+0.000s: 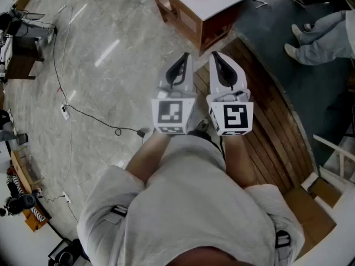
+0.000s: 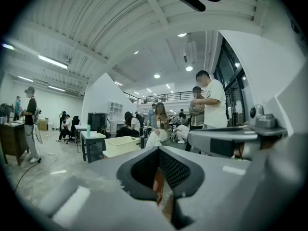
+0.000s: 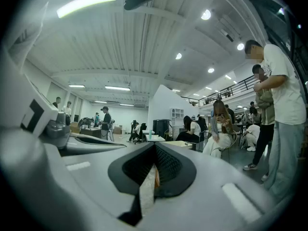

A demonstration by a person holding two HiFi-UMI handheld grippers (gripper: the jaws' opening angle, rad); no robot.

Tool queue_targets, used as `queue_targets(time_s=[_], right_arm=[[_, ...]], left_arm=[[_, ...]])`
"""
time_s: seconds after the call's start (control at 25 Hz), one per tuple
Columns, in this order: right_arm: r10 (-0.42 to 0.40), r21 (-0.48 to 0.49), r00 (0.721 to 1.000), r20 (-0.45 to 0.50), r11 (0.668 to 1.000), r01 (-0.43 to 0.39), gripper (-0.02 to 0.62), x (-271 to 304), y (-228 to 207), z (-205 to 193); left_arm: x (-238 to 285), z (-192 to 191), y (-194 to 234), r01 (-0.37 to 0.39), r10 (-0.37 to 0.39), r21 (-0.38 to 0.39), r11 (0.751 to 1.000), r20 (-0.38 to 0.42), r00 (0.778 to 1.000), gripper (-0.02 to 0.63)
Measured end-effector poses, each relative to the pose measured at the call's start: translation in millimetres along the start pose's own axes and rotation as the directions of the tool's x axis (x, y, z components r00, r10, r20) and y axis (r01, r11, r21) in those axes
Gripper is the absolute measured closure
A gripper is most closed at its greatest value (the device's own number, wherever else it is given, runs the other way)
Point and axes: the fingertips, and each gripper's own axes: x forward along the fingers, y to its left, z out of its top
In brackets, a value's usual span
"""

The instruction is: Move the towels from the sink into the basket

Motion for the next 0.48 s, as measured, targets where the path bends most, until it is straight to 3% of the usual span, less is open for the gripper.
queue_targets(time_s=[0.48], right_arm=[[0.022, 0.014, 1.000, 0.005, 1.000, -0.022, 0.589, 95.5, 37.0, -5.3]], left_arm=[[22.4, -11.5, 101.3, -0.047, 0.045, -0.053, 0.998, -0.024, 0.999, 0.586]])
